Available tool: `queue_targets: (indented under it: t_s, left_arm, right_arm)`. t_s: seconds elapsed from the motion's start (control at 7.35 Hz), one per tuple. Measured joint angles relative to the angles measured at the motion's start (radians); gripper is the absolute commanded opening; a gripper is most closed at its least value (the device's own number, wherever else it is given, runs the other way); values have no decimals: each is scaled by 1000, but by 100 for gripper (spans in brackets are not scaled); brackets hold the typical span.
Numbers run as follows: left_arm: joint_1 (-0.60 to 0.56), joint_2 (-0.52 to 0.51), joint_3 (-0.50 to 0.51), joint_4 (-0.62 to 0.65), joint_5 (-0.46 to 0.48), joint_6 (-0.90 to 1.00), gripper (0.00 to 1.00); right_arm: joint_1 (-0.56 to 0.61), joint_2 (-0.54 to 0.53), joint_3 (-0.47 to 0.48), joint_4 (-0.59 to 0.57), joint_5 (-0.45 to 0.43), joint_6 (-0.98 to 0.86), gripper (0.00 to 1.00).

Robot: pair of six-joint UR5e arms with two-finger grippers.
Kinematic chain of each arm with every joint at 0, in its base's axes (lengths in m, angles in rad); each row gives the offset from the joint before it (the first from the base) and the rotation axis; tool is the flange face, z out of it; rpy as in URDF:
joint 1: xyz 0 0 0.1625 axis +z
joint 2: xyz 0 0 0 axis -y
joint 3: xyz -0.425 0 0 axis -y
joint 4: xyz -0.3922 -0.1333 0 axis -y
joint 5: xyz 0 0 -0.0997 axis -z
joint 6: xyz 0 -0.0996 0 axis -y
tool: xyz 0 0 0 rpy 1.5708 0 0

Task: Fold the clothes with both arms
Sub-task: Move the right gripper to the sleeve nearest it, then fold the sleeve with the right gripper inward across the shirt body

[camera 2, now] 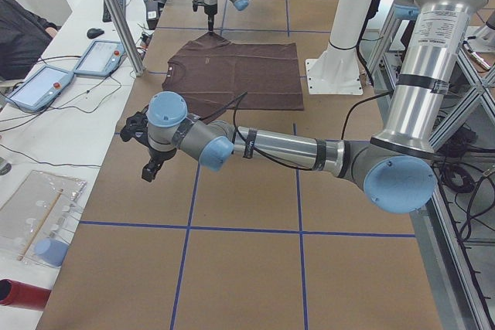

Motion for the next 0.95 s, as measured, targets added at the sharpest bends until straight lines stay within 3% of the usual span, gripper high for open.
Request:
queue_targets:
  t_s: [0.14,0.95]
  left_arm:
    - [0,0,0,0,0,0,100]
    - [0,-8,-2,6,0,0,100]
  right_arm:
    - [0,1,0,0,1,-1,1]
    - [-1,41,20,6,1,0,0]
